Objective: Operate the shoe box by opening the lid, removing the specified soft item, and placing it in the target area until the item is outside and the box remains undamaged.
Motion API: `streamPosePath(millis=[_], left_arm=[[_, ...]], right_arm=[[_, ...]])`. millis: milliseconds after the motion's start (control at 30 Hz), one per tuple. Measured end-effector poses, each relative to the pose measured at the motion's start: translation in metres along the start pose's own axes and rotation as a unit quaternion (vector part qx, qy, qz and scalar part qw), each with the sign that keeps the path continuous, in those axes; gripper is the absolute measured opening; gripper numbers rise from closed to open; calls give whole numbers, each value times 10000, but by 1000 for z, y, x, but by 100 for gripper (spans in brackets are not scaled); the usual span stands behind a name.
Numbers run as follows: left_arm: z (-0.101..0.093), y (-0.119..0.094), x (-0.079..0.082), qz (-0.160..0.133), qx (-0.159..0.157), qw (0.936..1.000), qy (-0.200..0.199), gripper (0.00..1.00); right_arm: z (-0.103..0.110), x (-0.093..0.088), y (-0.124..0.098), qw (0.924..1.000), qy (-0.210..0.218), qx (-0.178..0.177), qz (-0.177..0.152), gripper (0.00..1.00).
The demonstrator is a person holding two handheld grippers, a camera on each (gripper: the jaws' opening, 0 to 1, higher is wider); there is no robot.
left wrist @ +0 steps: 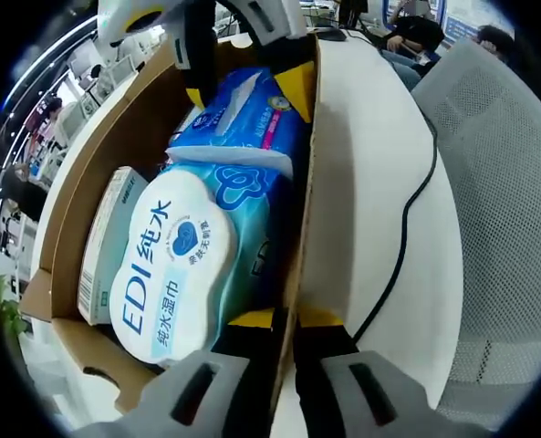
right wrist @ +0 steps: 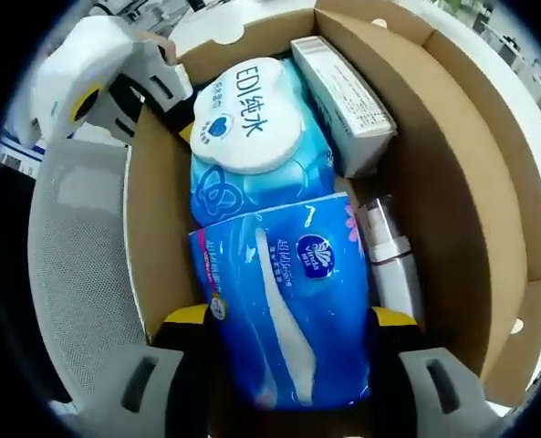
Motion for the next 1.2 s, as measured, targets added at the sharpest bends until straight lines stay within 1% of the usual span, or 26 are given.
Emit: streamPosePath(millis=[300,433,733,833,1033,1133,1200], left_arm=[[-1,-1,0,7,11,10000,-15,4],[-1,-1,0,8,9,10000,-16,4],[-1,-1,-1,10,-6,10000,-15,4],[-1,-1,-1,11,-5,10000,-15,4],[-1,-1,0,15,-11,10000,-17,4],[-2,-1,0,14,-9,10000,-16,4],[-1,-1,0,16,-13,10000,-18,4]], right_arm=[[-3,-1,5,10000,6,59,-28,68],[-6,-1,7,9998,25,171,-80,69],[-6,2,8,9996,54,233,162,68],[-3,2,10,9997,47,51,215,68],[-3,-1,8,9999,-15,47,103,62],[3,1,7,9997,-120,-61,188,57],[3,0,6,9997,-147,-92,157,56]])
Point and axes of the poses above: the point that each gripper's makers call its tool centre point, and the gripper's own axes: y roughly forward along the fingers, z roughly to its left, x roughly out of its top, the point moved 8 cm from there along -y, roughly backward along the fingers, and after that the axes turned 15 degrees about x, right-handed, at the moved point
